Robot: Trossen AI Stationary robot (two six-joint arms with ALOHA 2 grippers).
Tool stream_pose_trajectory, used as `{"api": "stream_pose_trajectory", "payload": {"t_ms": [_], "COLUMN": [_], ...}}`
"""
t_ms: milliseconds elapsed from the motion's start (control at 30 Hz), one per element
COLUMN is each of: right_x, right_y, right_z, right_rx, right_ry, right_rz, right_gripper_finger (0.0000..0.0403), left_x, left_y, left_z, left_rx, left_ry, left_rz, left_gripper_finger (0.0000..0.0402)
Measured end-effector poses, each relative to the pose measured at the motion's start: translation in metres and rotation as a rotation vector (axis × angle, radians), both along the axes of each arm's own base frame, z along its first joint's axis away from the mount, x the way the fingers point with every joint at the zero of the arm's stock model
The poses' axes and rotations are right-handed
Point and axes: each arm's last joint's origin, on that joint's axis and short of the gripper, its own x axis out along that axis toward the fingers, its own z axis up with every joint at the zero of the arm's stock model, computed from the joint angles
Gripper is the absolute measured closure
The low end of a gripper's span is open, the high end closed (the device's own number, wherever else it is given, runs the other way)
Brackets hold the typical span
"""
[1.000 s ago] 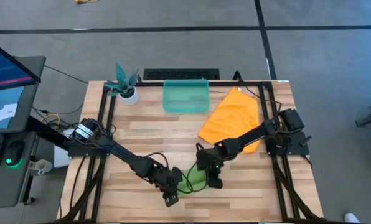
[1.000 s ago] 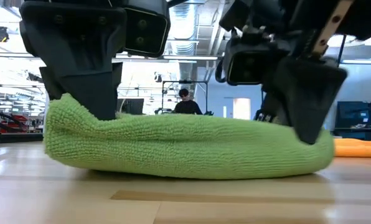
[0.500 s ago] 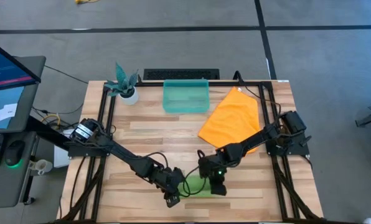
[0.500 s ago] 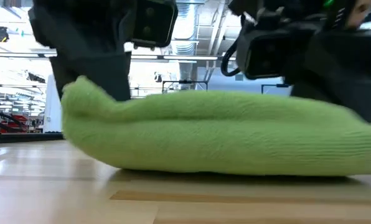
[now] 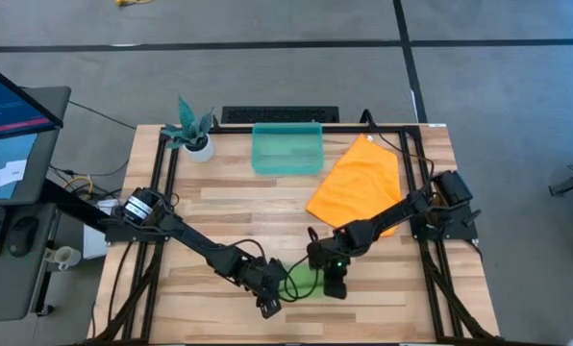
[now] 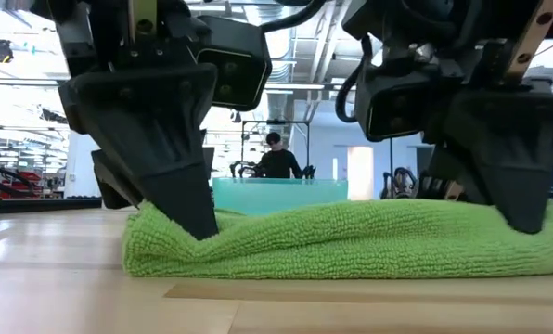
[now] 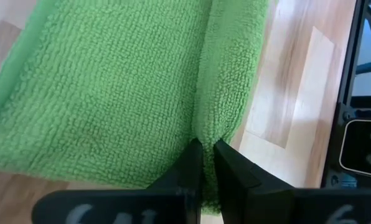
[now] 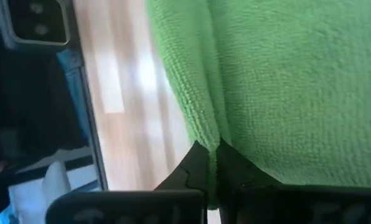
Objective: Roll microfiber towels into tight, uniform cylinder then place into a basket
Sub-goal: Roll the green towel
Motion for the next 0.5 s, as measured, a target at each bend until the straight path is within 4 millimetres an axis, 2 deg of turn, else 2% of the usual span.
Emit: {"api": "stream_pose_trajectory", "payload": {"t_ms": [500], "right_x": [0.0039], "right_y": [-0.0102], "right_z": [-0.0009], "right_rx": [-0.055], "right_ry": [-0.005], "right_rz": [-0.069], "right_gripper_finger": [0.0382], "left_x": [-0.0005], "left_y": [0.0003], "left_z": [-0.0002], "left_rx": [0.009], "left_ry": [-0.001], "left_rz": [-0.008], "left_gripper_finger": [0.0385]}}
